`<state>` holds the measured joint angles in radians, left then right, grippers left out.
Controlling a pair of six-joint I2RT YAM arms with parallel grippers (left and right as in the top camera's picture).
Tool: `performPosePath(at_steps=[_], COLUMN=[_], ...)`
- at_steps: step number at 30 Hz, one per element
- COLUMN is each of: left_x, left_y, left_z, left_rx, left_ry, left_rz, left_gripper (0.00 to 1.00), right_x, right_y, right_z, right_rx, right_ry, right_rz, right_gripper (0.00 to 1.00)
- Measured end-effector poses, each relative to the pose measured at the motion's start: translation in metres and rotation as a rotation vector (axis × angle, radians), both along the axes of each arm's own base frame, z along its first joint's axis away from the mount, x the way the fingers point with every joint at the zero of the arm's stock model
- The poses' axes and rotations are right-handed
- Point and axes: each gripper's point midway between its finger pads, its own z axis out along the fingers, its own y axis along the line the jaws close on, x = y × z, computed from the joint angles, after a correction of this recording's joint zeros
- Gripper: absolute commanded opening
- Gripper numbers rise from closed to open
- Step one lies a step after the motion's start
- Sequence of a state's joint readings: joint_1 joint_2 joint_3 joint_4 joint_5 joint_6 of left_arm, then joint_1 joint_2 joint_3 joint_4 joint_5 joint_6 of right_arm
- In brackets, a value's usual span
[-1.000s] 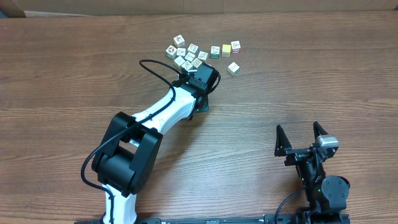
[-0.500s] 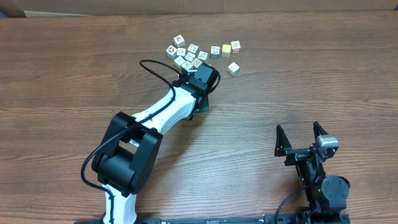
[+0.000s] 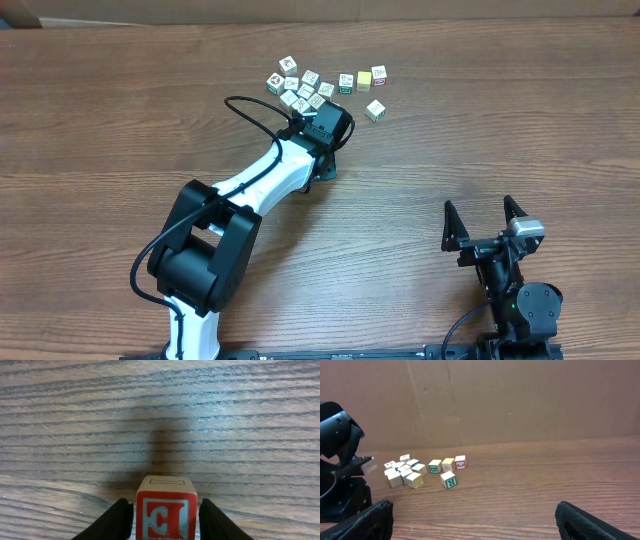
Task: Form a horizontal line
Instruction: 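Lower the red block to the table and open the left gripper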
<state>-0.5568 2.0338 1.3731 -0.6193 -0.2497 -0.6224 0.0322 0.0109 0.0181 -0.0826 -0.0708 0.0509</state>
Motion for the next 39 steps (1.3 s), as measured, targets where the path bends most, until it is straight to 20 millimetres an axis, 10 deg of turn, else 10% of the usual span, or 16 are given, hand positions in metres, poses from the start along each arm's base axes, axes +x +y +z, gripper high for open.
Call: performPosePath(at_steps=[14, 25, 39], left_x=[0.009, 0.078, 0.112], left_y=[0.0, 0.0, 0.024], left_z=[0.006, 0.07, 0.08], left_rx=[0.011, -0.03, 0.022], left_ry=[-0.035, -0.238, -0.326], left_rz=[-0.014, -0.011, -0.085], left_gripper=[0.58, 0.82, 0.49], right_x=[0.0, 0.0, 0.0], right_y=[0.0, 0.0, 0.0], right_z=[0.0, 0.0, 0.0], right_rx=[0.0, 0.0, 0.0], right_ry=[0.0, 0.0, 0.0], right_rz=[0.0, 0.0, 0.0], right_gripper=[1.0, 1.0, 1.0])
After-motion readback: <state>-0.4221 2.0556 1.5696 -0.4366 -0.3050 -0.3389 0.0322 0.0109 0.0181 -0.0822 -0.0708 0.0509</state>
